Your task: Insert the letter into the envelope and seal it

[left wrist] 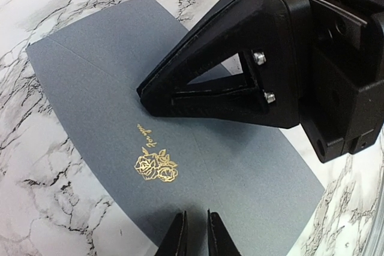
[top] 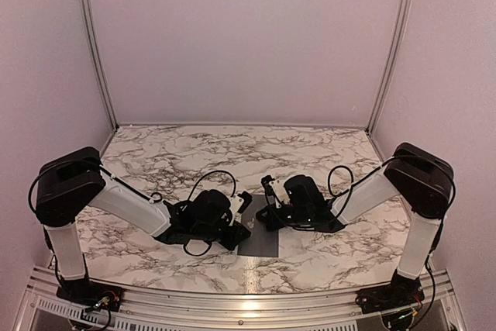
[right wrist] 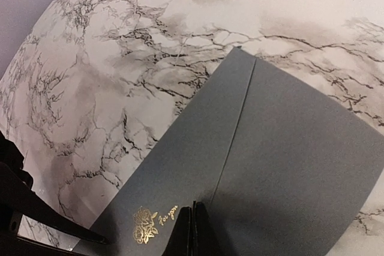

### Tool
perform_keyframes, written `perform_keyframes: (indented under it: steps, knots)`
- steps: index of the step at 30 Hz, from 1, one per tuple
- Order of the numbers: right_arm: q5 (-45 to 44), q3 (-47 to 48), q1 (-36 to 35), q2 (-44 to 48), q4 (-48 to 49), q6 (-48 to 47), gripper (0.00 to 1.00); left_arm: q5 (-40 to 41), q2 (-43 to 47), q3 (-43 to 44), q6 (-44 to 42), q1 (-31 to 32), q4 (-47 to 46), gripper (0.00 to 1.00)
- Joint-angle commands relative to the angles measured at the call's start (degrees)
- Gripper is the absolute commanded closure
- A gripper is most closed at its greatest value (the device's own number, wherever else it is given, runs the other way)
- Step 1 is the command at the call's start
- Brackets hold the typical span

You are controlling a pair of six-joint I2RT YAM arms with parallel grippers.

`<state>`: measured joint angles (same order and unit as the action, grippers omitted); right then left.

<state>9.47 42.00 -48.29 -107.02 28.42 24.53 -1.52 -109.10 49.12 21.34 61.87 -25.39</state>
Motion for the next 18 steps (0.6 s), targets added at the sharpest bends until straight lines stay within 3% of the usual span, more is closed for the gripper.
perform_keyframes:
  steps: [1, 12, 18]
  knots:
    - [0.55, -1.68, -3.34, 1.29, -5.63, -1.74, 1.00, -0.39, -0.48, 1.25, 0.11, 0.36, 2.66, 0.86]
    - [-0.97, -3.72, -4.68, 2.24, -6.36, -1.29, 1.00, -0.50, 0.35, 1.57, -0.19, 0.36, 2.78, 0.86]
    - [-4.14, -0.27, -4.21, 0.47, -9.05, -1.83, 1.00, -0.61, 0.34, 1.29, -0.04, 0.36, 2.80, 0.86]
